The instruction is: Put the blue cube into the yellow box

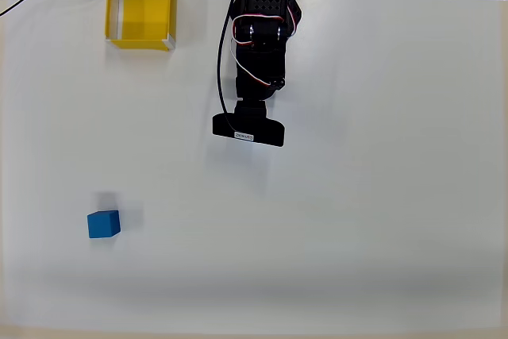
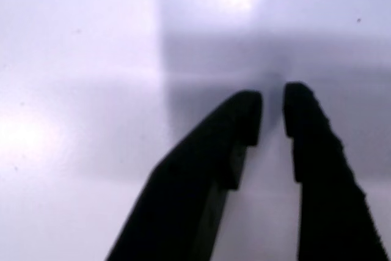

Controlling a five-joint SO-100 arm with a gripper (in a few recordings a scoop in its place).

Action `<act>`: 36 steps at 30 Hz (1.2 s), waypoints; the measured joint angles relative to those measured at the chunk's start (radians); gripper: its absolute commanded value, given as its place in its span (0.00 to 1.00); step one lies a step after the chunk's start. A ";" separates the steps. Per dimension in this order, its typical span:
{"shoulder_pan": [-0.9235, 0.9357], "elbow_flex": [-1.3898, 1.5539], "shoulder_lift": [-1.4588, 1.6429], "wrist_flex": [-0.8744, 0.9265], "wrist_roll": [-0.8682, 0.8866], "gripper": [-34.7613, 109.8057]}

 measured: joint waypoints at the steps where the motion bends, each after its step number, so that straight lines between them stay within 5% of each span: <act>1: 0.000 0.000 0.000 0.000 0.000 0.25; 24: -0.015 -0.005 -0.064 -0.043 0.006 0.28; 36: 0.109 -0.310 -0.632 -0.584 0.147 0.44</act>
